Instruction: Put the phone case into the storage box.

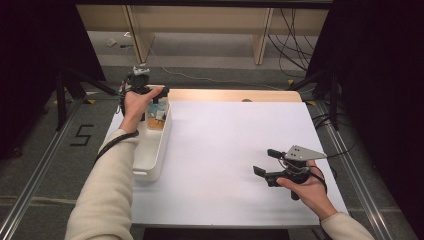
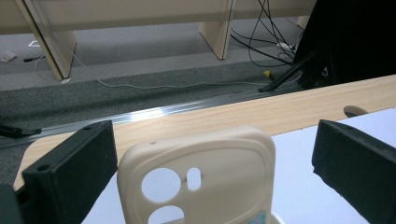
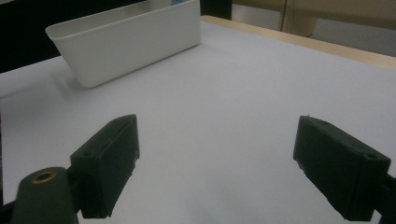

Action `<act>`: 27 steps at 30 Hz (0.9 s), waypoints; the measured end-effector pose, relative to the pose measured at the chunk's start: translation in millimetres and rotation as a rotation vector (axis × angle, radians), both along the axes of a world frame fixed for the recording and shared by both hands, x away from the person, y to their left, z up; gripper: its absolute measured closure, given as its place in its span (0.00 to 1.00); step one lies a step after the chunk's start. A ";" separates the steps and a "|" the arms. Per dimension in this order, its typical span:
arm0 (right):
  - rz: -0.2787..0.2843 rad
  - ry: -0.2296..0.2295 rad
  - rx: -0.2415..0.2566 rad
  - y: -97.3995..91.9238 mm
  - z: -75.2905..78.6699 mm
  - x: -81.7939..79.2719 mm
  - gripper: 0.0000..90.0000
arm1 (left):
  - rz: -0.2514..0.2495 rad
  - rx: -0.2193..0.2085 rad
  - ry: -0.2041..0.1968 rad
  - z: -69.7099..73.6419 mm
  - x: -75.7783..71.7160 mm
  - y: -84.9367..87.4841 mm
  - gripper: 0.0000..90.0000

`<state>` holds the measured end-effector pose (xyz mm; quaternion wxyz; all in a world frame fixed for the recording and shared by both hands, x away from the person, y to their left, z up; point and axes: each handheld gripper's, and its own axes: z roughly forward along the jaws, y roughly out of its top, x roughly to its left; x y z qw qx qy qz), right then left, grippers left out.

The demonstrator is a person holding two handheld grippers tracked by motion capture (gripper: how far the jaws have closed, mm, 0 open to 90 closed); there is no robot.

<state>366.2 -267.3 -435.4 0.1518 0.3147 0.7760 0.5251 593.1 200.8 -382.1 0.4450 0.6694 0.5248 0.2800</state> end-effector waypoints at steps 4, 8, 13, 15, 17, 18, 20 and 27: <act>-0.002 -0.001 -0.001 -0.2 0.2 0.0 0.17 | -0.011 0.001 -0.010 4.2 -5.7 -0.1 0.00; -0.004 -0.001 0.001 -0.4 0.3 0.2 0.17 | -0.009 -0.009 -0.015 6.1 -12.3 2.0 0.00; -0.005 -0.001 0.002 -0.8 0.3 0.4 0.17 | -0.023 -0.013 -0.023 9.4 -20.4 4.0 0.00; -0.005 -0.001 0.001 -0.9 0.2 0.6 0.17 | -0.031 -0.008 -0.026 11.9 -23.7 4.1 0.00; -0.006 -0.001 0.001 -0.9 0.2 0.6 0.17 | -0.038 -0.006 -0.030 13.8 -26.9 4.0 0.00; -0.006 -0.002 0.001 -0.9 0.3 0.5 0.17 | -0.042 -0.006 -0.029 15.0 -29.5 4.2 0.01; -0.009 -0.001 0.002 -1.1 0.5 0.4 0.17 | -0.049 -0.008 -0.032 16.4 -33.8 4.7 0.01; -0.009 -0.002 0.001 -1.2 0.4 0.7 0.17 | -0.073 -0.001 -0.046 19.5 -49.6 7.4 0.02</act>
